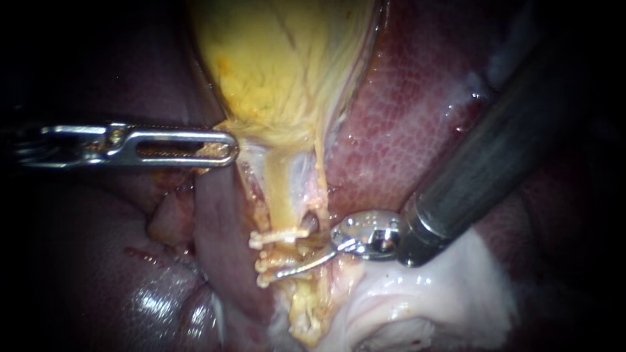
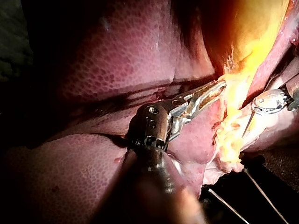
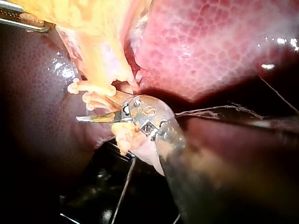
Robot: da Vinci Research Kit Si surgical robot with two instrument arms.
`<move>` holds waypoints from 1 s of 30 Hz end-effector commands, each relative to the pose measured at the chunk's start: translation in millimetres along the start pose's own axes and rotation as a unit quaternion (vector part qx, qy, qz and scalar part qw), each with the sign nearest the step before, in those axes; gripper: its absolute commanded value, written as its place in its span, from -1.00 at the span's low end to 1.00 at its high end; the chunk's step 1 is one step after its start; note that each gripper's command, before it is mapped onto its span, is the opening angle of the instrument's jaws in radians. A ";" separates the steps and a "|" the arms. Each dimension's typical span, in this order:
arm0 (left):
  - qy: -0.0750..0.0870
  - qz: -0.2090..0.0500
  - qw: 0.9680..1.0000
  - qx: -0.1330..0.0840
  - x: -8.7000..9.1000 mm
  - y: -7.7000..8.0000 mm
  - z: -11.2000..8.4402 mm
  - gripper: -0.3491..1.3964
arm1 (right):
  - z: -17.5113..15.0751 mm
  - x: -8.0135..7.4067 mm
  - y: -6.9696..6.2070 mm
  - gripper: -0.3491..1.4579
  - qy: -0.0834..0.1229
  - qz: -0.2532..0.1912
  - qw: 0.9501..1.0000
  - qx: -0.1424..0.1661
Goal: Go to the cutting position left tube
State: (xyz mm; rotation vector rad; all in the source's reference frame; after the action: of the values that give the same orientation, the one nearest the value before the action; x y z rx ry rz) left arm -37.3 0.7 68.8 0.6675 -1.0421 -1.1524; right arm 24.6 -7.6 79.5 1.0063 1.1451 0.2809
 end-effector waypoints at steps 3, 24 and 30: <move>-0.001 0.000 1.000 -0.002 0.1 -0.1 0.4 -1.00 | 1.1 0.2 0.7 0.95 -0.001 0.000 1.000 -0.002; -0.004 0.000 1.000 -0.006 0.1 -0.3 1.6 -1.00 | 2.8 0.9 1.4 0.95 0.009 0.002 1.000 0.008; -0.003 0.000 1.000 -0.005 0.2 -0.2 1.6 -1.00 | 2.8 0.9 1.4 0.95 0.009 0.005 1.000 0.009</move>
State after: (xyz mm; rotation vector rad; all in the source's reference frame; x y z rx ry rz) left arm -38.9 0.7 69.3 0.6554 -1.0415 -1.1608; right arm 27.8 -7.7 80.2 1.0238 1.1630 0.2886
